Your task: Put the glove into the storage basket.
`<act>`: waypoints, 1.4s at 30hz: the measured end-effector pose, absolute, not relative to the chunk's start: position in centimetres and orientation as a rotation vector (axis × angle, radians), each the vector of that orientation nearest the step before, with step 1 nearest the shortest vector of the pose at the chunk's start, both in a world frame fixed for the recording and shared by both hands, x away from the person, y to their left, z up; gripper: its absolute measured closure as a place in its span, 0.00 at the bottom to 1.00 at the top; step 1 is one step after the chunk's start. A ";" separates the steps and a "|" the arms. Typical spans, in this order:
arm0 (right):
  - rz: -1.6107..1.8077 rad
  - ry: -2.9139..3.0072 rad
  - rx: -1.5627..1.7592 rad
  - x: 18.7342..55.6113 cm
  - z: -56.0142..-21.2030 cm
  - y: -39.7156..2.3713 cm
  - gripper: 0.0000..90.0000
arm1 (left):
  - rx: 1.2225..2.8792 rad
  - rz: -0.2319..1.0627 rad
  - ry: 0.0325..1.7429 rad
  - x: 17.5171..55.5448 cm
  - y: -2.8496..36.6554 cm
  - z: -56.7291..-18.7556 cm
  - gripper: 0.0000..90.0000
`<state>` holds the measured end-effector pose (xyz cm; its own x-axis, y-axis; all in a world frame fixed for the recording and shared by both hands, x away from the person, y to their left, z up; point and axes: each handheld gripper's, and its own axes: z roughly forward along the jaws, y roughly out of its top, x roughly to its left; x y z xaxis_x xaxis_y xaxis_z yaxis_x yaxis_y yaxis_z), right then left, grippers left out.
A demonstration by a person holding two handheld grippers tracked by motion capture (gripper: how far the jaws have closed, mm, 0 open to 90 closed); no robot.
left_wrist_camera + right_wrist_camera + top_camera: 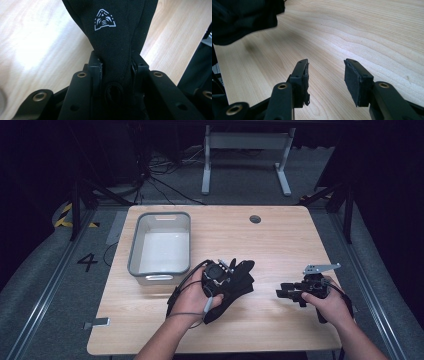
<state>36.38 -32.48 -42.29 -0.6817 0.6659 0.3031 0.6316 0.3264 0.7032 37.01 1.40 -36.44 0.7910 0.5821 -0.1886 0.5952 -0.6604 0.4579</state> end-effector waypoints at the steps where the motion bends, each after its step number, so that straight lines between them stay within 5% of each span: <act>1: 1.311 2.527 1.236 36.5 -42.3 -32.4 0.62 | 2.458 -0.028 0.890 37.3 1.9 -36.0 0.76; 42: 1.314 2.526 1.254 36.8 -42.4 -32.3 0.61 | 2.270 0.137 1.207 43.5 12.5 -30.4 0.76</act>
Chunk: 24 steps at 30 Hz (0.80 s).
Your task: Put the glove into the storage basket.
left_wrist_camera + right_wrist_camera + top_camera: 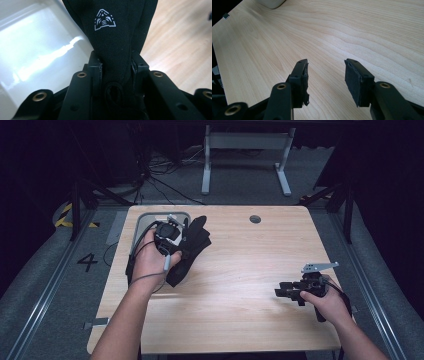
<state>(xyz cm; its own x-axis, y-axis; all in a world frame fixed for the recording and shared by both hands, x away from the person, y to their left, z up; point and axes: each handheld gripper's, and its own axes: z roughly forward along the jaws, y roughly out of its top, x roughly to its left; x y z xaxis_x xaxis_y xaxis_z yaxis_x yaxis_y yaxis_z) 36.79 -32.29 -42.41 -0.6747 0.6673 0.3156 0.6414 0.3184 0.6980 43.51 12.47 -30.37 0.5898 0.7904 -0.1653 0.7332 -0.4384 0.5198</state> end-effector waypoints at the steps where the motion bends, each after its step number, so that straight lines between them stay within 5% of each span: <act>1: 1.314 2.524 1.253 36.8 -42.4 -32.4 0.61 | 2.260 0.145 1.223 43.7 12.8 -30.4 0.76; 24: 1.302 2.530 1.267 36.7 -42.8 -32.3 0.60 | 2.099 0.195 1.570 50.6 16.8 -35.1 0.76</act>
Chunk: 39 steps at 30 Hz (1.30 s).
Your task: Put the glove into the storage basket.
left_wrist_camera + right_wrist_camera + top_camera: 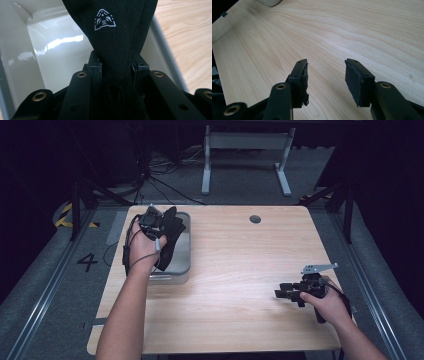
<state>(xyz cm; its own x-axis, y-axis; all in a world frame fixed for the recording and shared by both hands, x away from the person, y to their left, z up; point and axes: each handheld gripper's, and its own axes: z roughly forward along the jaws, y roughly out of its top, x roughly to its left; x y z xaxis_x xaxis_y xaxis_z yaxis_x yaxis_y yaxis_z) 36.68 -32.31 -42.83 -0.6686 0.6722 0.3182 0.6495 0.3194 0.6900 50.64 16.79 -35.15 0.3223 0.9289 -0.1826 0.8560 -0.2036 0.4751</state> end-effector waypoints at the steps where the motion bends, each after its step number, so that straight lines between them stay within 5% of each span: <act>1: 1.302 2.530 1.267 36.7 -42.8 -32.3 0.60 | 2.099 0.195 1.570 50.6 16.8 -35.1 0.76; 25: 1.307 2.524 1.271 36.6 -42.9 -32.5 0.59 | 2.101 0.068 1.773 53.5 17.1 -39.8 0.75; 29: 1.316 2.520 1.263 36.6 -42.8 -32.5 0.58 | 2.131 0.125 1.798 53.7 17.0 -40.2 0.62; 32: 1.316 2.518 1.262 36.6 -42.7 -32.5 0.58 | 2.150 0.210 1.786 53.5 17.0 -39.8 0.39; 39: 1.322 2.512 1.259 36.9 -42.6 -32.5 0.57 | 2.101 0.268 1.677 51.7 17.0 -37.3 0.34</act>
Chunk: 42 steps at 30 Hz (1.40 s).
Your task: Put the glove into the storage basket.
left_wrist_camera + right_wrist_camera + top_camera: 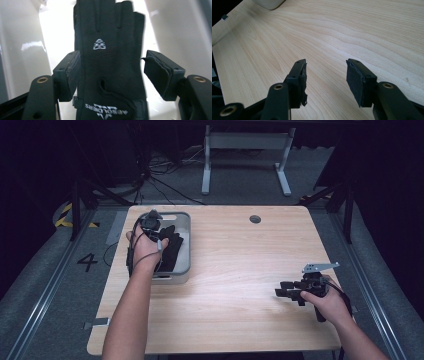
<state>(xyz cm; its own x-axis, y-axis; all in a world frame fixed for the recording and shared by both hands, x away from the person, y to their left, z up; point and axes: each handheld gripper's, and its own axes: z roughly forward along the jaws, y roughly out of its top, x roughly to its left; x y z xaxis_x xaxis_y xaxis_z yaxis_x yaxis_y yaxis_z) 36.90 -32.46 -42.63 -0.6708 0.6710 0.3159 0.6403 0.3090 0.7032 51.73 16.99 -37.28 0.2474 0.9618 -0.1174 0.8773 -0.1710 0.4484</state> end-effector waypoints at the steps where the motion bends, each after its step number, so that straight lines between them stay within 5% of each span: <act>1: 1.319 2.510 1.259 36.9 -42.6 -32.5 0.57 | 2.101 0.268 1.677 51.7 17.0 -37.3 0.35; 25: 1.316 2.436 1.276 37.7 -41.6 -34.0 0.56 | 2.153 0.230 1.301 40.8 12.8 -31.5 0.39; 42: 1.312 2.436 1.288 37.4 -41.6 -34.3 0.56 | 2.220 0.200 1.139 34.3 11.7 -35.8 0.40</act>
